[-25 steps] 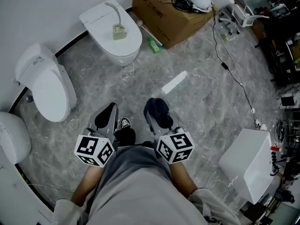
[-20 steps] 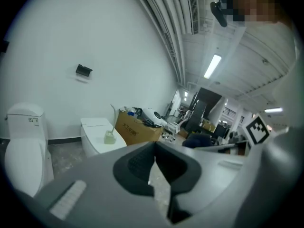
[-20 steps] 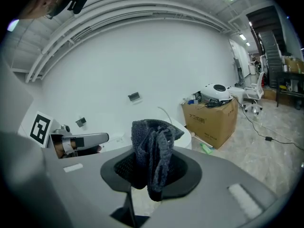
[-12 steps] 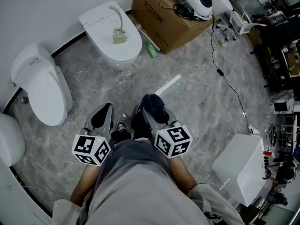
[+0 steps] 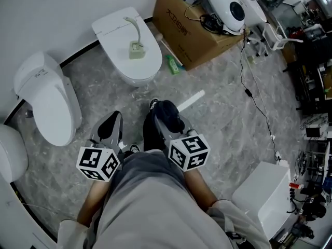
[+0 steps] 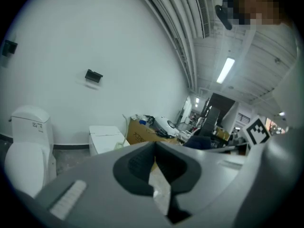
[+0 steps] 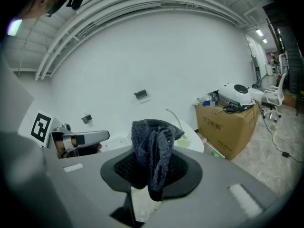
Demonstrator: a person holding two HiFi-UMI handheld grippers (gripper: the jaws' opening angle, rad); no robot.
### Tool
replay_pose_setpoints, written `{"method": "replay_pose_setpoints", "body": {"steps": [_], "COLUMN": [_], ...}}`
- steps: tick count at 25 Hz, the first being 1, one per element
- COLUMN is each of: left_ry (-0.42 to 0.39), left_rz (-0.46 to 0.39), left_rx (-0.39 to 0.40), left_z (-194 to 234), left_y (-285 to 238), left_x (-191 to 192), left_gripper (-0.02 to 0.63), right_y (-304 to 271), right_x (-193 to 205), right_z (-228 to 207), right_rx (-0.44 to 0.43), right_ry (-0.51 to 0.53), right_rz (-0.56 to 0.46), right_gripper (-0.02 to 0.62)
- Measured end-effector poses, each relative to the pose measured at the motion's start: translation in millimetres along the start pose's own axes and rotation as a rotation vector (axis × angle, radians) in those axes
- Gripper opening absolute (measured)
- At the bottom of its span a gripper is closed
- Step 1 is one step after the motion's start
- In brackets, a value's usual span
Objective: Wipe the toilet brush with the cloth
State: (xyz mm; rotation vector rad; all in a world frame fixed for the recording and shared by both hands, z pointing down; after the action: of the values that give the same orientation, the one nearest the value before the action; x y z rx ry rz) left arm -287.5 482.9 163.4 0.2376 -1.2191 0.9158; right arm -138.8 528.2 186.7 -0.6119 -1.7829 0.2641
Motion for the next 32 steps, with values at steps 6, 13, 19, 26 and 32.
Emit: {"method": "replay_pose_setpoints", "body": {"steps": [6,13,19,26,32], "left_ry": [0.010,0.015,0.013,0.003,-0.003], "left_rz": [-0.031,-0.023,-0.034,-0.046,-0.051], "left_rx": [-0.068,-0.144,-0.215,-0.321,-0.402], "left_z": [12,23,35,58,76], "left_y": [-76,-167,-235,-290,-317], "left_x": [-32,-67,-103,-129,-136], "left_gripper": [0.000,0.000,0.000,0.000,0.000], "right_y": [-53,-115,-166,-213,-241], "right_x": [-47,-100,-149,-186,-191], "right_z": [-59,-127,-176,-212,-232], "right_rx": [-0.047,-0.119,-0.195,-0.278,-0.310], "right_ry": [0.002,-0.001,0.020,0.048,0.038], "right_rz": [0.005,0.036,0.059,0.080,0.118], "right_gripper": [0.106,0.106,0.106,0.106,0.106]}}
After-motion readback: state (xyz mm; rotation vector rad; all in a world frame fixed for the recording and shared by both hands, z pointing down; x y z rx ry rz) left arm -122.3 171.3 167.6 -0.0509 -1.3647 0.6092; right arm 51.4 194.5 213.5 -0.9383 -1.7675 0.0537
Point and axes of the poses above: the fingertips, and each gripper's own axes: y backward along the fingers, z to its left, x out of its underside, the point moved 2 cm from there along y, backward along the fingers, and after that the axes turned 1 degree about x, right-handed, at the moved point
